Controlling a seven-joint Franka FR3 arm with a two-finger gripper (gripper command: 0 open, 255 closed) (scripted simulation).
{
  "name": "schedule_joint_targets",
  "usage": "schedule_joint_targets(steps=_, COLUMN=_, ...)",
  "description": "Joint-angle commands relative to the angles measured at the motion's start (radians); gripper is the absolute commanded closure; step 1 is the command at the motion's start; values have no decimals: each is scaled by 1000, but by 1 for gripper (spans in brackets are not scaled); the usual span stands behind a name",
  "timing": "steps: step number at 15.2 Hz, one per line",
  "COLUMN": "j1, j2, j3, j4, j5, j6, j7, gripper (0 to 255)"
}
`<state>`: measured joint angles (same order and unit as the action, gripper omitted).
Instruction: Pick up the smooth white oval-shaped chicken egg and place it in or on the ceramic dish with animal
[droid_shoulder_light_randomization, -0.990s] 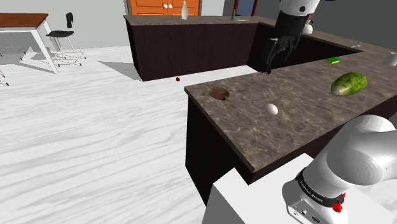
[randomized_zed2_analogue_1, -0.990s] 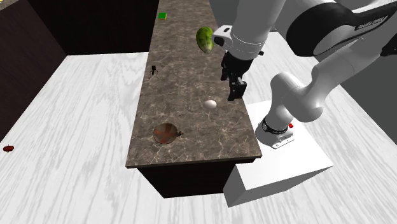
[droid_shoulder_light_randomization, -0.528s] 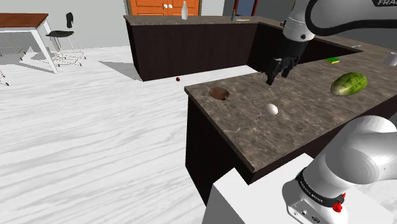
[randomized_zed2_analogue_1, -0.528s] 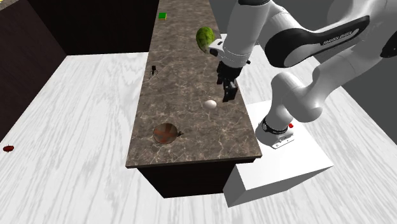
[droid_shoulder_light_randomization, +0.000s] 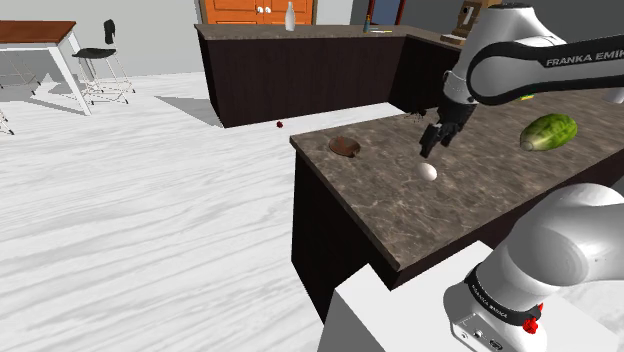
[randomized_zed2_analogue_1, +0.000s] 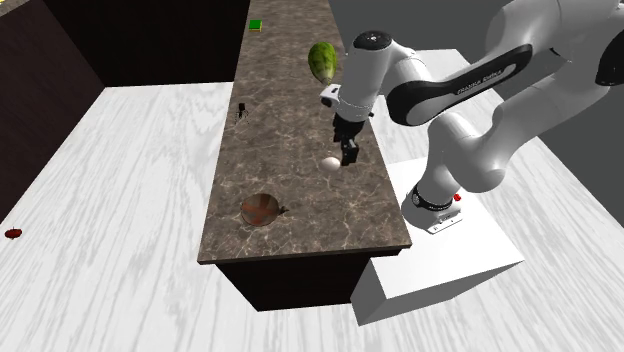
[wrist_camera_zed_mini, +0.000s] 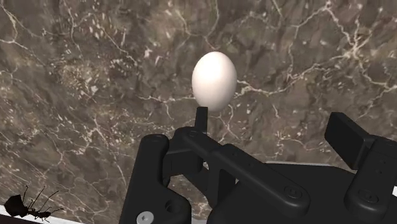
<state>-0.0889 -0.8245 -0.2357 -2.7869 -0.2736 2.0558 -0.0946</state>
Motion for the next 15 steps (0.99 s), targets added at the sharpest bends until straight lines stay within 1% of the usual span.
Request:
schedule_joint_targets(steps=1, j1=-23, j2=29, j3=-46, j4=-35, j5=-29, j6=71, j7=-33, gripper=0)
schedule_joint_targets(steps=5, j1=-59, j2=124, j3=-134, j4=-80, j5=-81, j6=217, j7=-92, gripper=0)
schedule_joint_targets(steps=12, j1=-62, j2=225, j3=-165, j4=-120, j5=-107, j6=358, j7=-86, gripper=0)
schedule_joint_targets(steps=15, j1=-62, j2=235, j3=-168, j4=-122, j5=-109, j6=370, j7=-85, gripper=0)
